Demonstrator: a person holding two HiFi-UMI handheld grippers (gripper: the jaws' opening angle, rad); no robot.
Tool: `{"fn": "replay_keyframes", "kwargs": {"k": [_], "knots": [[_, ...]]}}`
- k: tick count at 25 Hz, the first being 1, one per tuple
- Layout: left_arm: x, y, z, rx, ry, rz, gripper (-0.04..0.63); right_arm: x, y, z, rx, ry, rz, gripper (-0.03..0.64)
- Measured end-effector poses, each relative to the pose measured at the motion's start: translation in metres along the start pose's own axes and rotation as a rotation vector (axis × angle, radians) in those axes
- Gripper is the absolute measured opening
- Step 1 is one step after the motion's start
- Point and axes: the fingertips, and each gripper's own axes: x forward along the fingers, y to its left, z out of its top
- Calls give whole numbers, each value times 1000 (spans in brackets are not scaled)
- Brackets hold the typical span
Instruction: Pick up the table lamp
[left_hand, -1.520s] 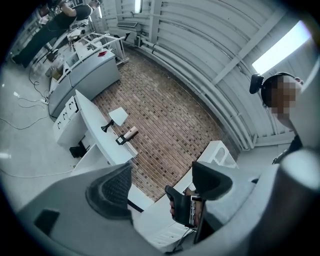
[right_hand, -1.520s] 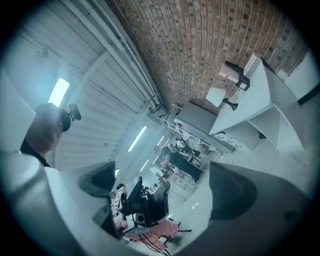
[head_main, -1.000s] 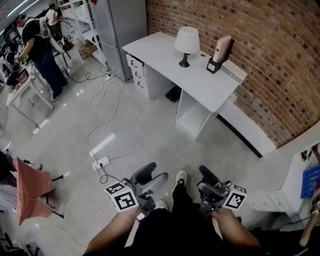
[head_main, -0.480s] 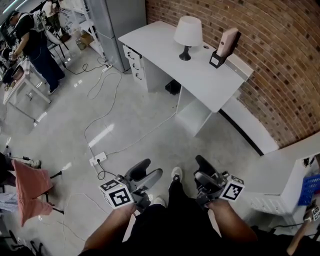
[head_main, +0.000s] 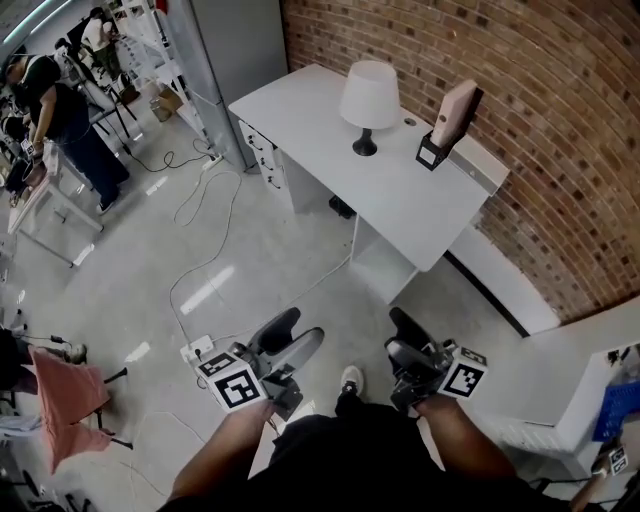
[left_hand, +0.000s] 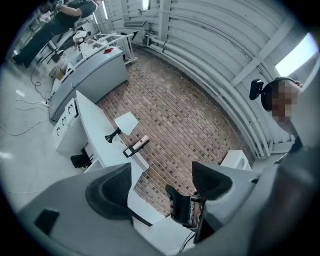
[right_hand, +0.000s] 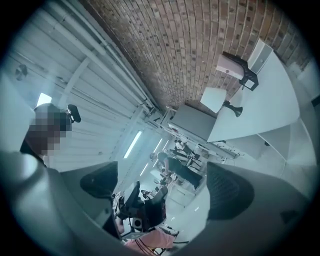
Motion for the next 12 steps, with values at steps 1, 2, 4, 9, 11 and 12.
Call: {"fn": "replay_keyframes", "kwargs": {"k": [1,2,4,9,11,12], "knots": [[8,2,3,4,-2,8,377,4,-2,9,-8,-1,9,548],[15,4,4,7,-1,15,377,8,-4,18,-14,-1,19,545],[28,8,4,14,9,25,377,15,-9,32,-20,3,39,543],[64,9,8,44,-3,24,377,27,-23,59,-48,27,75,538],[77,10,5,45,-1,23,377,29,-31,64,-48,36,79,537],[81,10,2,39,6,26,377,28,-33,65,-40,38,78,537]]}}
